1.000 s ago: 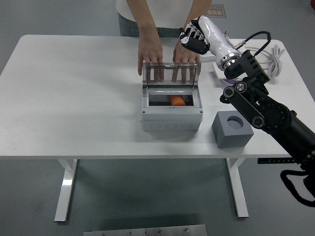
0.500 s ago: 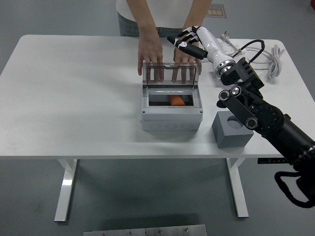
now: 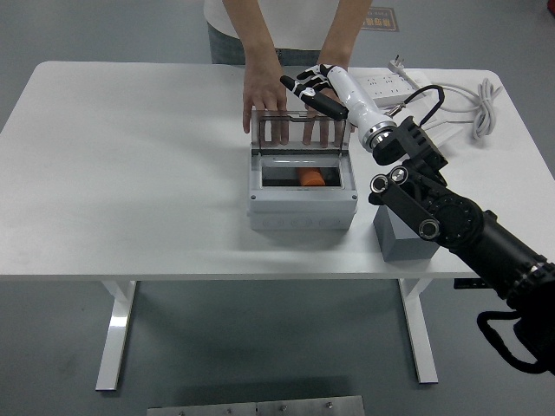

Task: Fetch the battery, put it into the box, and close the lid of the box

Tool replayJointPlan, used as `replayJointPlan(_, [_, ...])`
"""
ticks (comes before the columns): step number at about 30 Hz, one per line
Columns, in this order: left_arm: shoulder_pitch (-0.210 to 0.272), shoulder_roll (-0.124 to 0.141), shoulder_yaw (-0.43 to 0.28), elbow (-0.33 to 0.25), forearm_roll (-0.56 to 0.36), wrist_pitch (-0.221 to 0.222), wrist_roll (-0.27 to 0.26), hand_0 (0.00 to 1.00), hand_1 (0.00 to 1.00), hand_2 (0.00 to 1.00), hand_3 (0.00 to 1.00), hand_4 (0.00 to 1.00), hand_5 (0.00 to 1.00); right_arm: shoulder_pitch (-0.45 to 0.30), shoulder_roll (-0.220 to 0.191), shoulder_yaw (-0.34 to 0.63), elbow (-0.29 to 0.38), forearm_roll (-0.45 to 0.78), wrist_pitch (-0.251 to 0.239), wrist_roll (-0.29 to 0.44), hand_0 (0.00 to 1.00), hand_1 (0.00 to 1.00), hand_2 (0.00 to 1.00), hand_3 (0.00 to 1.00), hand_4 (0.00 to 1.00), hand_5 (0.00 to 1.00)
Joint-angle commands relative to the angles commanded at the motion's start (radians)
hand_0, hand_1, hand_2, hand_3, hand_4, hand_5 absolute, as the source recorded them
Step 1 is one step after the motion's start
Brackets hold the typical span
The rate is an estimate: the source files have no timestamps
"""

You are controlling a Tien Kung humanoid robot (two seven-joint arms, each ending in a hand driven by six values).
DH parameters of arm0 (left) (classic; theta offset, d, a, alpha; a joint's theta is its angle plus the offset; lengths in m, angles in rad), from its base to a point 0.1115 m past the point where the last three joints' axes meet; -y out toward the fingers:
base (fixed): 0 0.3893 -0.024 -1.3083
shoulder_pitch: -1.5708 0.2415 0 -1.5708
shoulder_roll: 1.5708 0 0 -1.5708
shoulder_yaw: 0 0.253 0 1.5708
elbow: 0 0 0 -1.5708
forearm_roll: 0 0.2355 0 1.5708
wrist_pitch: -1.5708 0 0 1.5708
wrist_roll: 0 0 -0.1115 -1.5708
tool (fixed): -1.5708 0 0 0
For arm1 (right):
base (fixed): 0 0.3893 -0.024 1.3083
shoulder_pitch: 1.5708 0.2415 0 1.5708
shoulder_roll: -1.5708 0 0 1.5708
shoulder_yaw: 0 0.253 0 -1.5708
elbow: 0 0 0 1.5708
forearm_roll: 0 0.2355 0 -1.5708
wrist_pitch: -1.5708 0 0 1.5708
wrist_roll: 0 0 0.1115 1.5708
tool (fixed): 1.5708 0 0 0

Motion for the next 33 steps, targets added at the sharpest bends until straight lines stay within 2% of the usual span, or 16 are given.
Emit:
replayJointPlan(9, [-0.002,-0.001,0.021,0.005,-0.018,0.005,0.0,0.632,0.698,0.573,0.541,0.5,0.002,-0.005,0.0,-0.061,-0.011,0.009,0.001,-0.005,0.853,0.722,0.702,0.727,0.994,0.996])
replayJointPlan(13, [0.0,0.0,0.023,0.005,-0.02,0.008,0.0,0.632,0.698,0.573,0.541,0.5,0.002,-0.011,-0.01,-0.083,0.004,0.013,0.001,-0.013,0.853,0.721,0.7,0.726,0.992,0.994])
replayJointPlan(23, [0.006,0.004,0.028,0.005,-0.033,0.018,0.0,0.632,0.698,0.573,0.541,0.5,0.002,-0.031,-0.06,-0.127,0.101,0.009,0.005,-0.043,0.842,0.713,0.698,0.724,0.988,0.998])
replayJointPlan(24, [0.007,0.005,0.03,0.005,-0.036,0.019,0.0,0.632,0.698,0.573,0.541,0.5,0.002,-0.033,-0.066,-0.128,0.11,0.011,0.005,-0.045,0.815,0.696,0.691,0.721,0.985,0.998])
replayJointPlan(33, [0.011,0.007,0.039,0.006,-0.053,0.028,0.0,0.632,0.698,0.573,0.541,0.5,0.002,-0.05,-0.109,-0.142,0.17,0.013,0.01,-0.064,0.785,0.675,0.68,0.717,0.98,0.998])
